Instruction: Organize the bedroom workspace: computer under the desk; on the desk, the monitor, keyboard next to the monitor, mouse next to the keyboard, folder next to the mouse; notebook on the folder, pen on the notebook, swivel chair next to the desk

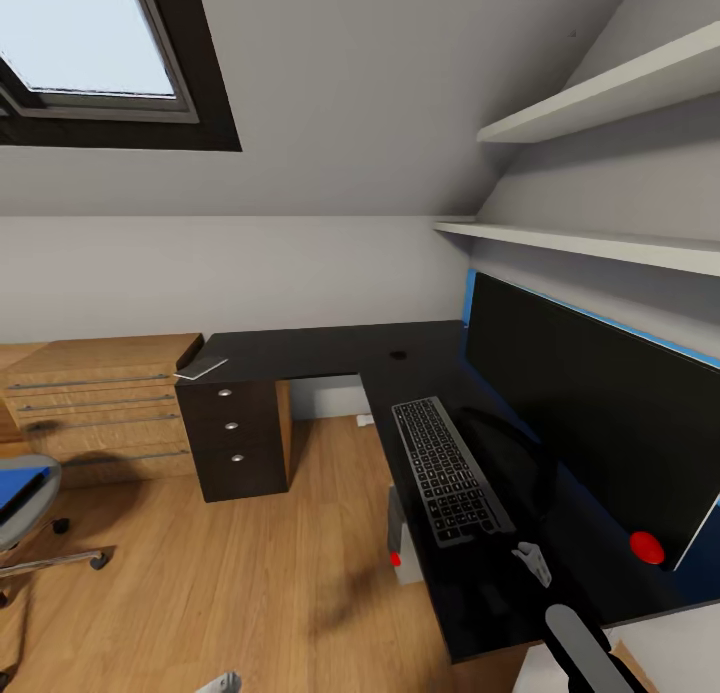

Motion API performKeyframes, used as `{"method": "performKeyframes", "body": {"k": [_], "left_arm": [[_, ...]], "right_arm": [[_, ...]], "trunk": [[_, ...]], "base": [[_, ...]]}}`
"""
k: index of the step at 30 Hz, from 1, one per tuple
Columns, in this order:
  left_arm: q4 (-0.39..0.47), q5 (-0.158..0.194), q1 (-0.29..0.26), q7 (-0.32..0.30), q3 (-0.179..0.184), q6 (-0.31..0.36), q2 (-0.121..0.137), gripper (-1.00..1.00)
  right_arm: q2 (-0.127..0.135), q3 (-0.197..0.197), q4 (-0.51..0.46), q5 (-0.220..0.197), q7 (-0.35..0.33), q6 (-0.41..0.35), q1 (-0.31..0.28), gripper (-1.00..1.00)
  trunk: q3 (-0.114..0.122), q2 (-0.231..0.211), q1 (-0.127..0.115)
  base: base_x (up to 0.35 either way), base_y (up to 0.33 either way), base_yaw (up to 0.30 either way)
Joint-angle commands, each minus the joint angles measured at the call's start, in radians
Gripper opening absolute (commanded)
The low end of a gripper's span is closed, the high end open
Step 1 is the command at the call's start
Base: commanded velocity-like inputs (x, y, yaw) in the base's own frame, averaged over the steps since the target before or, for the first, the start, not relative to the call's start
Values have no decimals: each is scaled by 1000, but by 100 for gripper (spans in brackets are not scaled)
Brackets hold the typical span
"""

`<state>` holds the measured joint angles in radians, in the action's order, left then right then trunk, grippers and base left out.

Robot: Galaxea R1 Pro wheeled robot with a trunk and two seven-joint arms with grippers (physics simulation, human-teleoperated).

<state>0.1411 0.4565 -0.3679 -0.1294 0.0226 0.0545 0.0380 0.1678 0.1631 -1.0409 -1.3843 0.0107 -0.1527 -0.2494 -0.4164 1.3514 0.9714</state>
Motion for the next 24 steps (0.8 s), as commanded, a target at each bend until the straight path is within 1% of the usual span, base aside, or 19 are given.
{"method": "performKeyframes", "body": {"k": [1, 2, 8, 16, 20, 24], "left_arm": [[2, 10, 0, -3, 2, 6, 0, 100], [2, 10, 0, -3, 0, 6, 1, 100], [3, 13, 0, -3, -4, 6, 1, 100], [3, 13, 0, -3, -3, 5, 1, 100], [3, 12, 0, -3, -4, 5, 1, 100], [3, 12, 0, -3, -3, 6, 0, 100]], "right_arm": [[1, 1, -1, -7, 2, -1, -1, -100], [1, 0, -1, -7, 2, -1, -1, -100], [1, -2, -1, -7, 2, -1, -1, -100], [1, -2, -1, -7, 2, -1, -1, -100], [1, -2, -1, -7, 2, -1, -1, -100], [1, -2, -1, -7, 2, -1, -1, -100]], "trunk": [[-1, 1, 0], [-1, 1, 0], [-20, 43, 23], [-20, 43, 23], [-32, 71, 38], [-32, 71, 38]], "base": [[0, 0, 0], [0, 0, 0], [0, 0, 0], [0, 0, 0], [0, 0, 0], [0, 0, 0]]}}
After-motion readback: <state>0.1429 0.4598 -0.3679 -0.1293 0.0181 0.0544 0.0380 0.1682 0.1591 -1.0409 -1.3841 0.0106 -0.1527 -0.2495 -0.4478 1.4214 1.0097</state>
